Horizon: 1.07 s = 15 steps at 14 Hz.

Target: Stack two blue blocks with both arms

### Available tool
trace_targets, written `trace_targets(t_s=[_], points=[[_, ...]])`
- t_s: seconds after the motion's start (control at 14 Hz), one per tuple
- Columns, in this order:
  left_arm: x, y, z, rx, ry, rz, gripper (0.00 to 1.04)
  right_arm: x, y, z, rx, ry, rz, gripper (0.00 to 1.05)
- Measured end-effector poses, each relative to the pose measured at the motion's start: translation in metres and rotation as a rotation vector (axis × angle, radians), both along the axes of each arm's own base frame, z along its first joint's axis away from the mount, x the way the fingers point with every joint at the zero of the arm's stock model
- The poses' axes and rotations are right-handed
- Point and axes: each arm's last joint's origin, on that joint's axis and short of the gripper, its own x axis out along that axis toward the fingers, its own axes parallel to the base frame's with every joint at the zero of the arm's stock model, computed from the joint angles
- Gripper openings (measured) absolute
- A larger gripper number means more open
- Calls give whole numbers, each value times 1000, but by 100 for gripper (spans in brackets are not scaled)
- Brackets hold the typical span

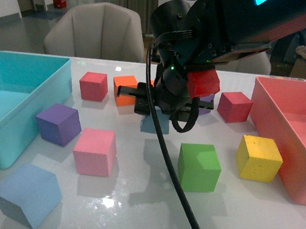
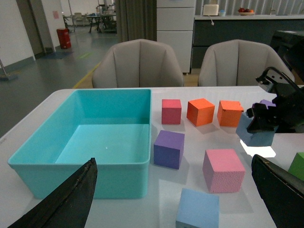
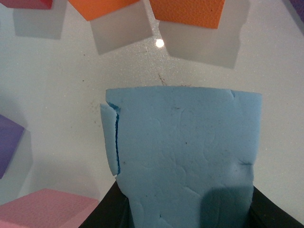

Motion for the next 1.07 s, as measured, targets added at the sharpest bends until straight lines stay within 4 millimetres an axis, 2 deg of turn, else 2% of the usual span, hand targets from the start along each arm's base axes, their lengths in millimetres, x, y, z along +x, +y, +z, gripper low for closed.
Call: trace_targets(t_s=[0.21, 0.29, 0.36, 0.43, 0.57, 0.71, 1.07], points=[[0, 0, 0, 0, 0, 0, 98, 6, 10, -10, -29, 45, -32, 40], [0, 0, 0, 0, 0, 0, 98, 7, 10, -22, -43, 80, -41, 55], [0, 0, 0, 0, 0, 0, 98, 7, 11, -25, -40, 75, -41, 88], [0, 0, 0, 0, 0, 0, 98, 7, 11, -24, -37, 74, -43, 99], [0, 0, 0, 0, 0, 0, 98, 8, 11, -21, -33, 66, -49, 98], [0, 0, 0, 0, 0, 0, 98, 5, 8, 2, -15, 6, -59, 98], [0, 0, 0, 0, 0, 0, 98, 2, 5, 20, -1, -41, -72, 98]])
